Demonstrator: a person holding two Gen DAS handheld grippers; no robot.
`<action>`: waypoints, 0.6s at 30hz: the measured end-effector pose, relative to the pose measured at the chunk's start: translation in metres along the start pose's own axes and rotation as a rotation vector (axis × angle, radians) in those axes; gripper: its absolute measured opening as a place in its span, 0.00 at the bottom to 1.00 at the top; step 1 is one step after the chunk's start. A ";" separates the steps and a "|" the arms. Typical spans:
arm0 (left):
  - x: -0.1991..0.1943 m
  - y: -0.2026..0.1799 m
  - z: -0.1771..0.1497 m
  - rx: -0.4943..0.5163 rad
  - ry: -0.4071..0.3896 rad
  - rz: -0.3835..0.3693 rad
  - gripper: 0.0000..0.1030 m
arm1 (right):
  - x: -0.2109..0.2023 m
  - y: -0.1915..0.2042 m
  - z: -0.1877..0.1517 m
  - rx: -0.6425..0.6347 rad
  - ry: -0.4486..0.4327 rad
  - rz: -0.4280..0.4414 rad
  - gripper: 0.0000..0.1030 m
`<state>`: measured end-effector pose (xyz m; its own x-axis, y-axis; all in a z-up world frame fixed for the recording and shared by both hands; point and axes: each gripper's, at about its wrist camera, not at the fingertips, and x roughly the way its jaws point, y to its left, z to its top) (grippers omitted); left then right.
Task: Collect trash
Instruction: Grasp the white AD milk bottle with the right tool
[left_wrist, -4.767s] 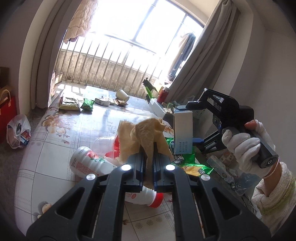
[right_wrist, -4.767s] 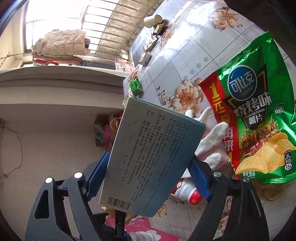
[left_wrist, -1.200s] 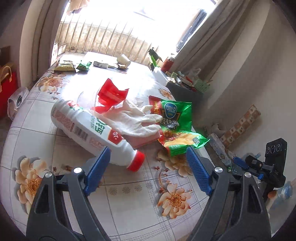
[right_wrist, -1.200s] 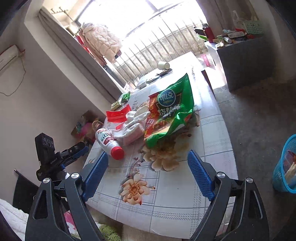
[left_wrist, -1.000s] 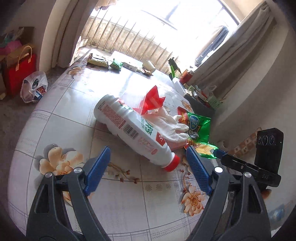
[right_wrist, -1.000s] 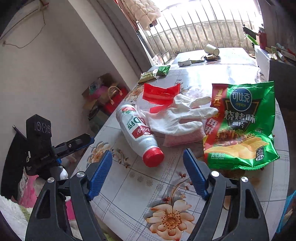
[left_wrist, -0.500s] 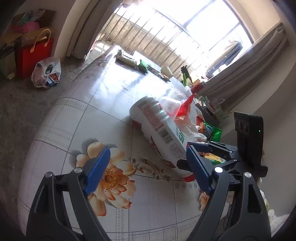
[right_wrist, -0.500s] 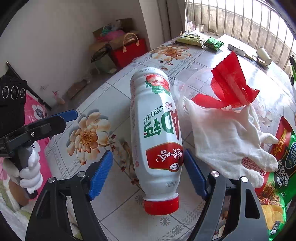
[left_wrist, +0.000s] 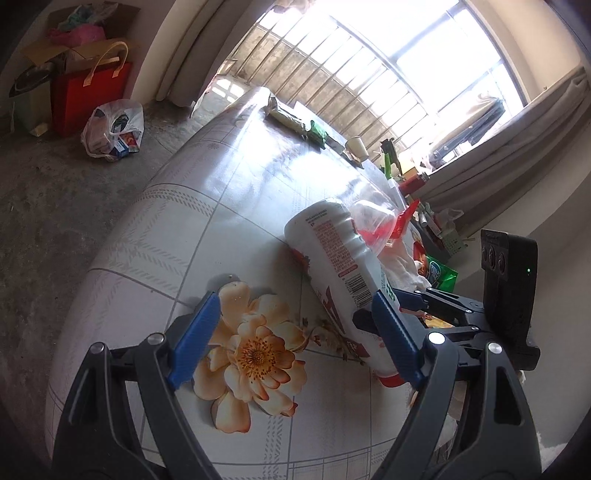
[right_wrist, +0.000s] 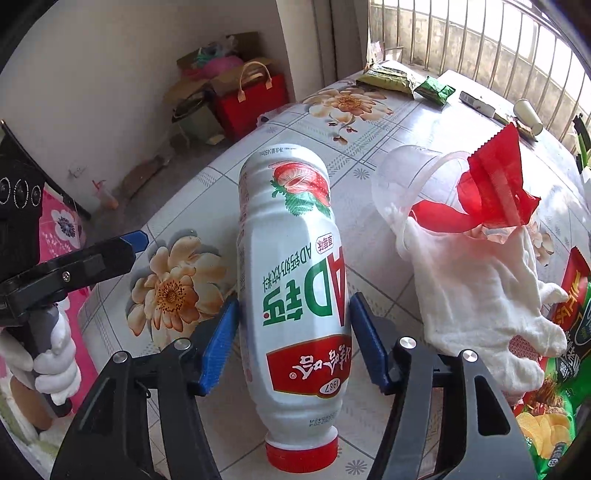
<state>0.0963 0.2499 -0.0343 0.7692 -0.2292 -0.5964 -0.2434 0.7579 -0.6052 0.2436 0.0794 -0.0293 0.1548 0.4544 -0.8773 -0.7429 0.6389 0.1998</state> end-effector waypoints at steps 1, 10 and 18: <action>-0.001 0.000 0.001 0.000 -0.004 0.003 0.77 | -0.003 0.002 -0.007 -0.004 0.000 0.001 0.58; 0.024 -0.052 0.025 0.156 0.021 -0.033 0.77 | -0.054 -0.014 -0.109 0.093 -0.025 -0.038 0.58; 0.082 -0.142 0.038 0.514 -0.013 0.110 0.77 | -0.103 -0.074 -0.203 0.430 -0.115 -0.101 0.58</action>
<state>0.2164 0.1469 0.0232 0.7635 -0.1263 -0.6333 -0.0046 0.9796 -0.2009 0.1500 -0.1411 -0.0422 0.3024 0.4271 -0.8521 -0.3864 0.8722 0.3001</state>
